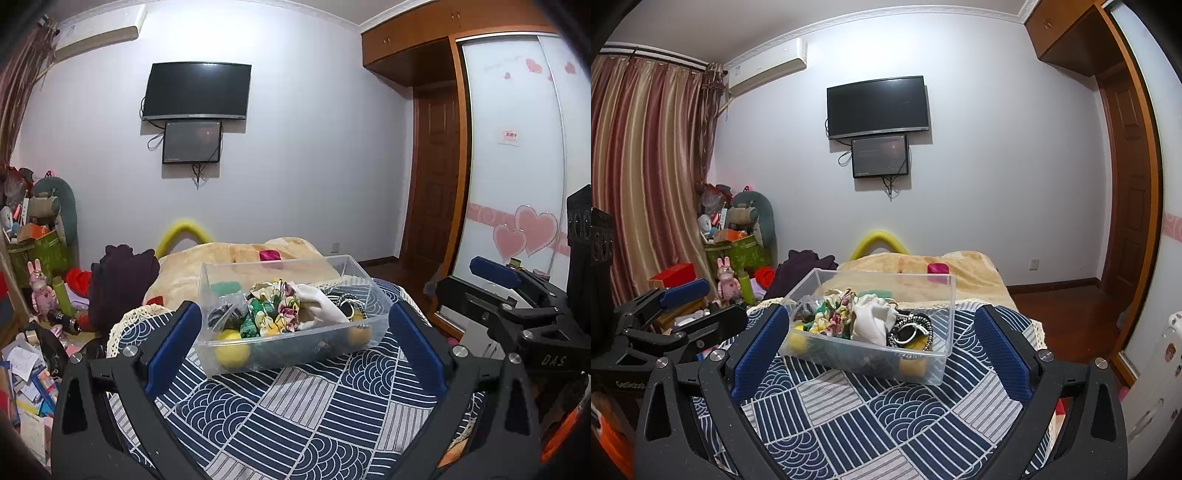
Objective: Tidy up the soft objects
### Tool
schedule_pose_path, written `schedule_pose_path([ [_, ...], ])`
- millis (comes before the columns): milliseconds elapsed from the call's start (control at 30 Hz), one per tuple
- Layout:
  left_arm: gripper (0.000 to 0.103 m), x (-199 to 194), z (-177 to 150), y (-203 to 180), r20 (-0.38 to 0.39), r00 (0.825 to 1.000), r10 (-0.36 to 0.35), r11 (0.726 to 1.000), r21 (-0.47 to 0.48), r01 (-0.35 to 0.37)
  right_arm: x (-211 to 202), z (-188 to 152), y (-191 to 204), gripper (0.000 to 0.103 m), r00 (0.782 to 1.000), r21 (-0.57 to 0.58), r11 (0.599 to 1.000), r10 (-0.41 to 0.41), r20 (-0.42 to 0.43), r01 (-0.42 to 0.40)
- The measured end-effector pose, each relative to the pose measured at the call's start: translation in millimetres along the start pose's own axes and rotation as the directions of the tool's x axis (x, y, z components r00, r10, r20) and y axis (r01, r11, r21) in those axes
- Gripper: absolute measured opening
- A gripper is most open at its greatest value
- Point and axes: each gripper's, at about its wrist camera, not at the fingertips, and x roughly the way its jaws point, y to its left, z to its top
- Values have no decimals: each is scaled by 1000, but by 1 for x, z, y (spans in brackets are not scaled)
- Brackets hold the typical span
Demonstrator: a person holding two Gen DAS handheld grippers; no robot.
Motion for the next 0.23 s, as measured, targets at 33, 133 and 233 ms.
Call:
schedule_pose_path([
  [33, 103, 0, 0, 0, -2, 1000, -2, 1000, -3, 2, 0, 0, 0, 101, 1000, 0, 1000, -1, 0, 1],
  [133, 103, 1, -1, 2, -4, 1000, 1, 1000, -9, -1, 1, 0, -1, 101, 1000, 2, 1000, -3, -1, 3],
  [233, 103, 1, -1, 3, -6, 1000, 1, 1000, -14, -1, 1, -1, -1, 102, 1000, 5, 1000, -4, -5, 5],
])
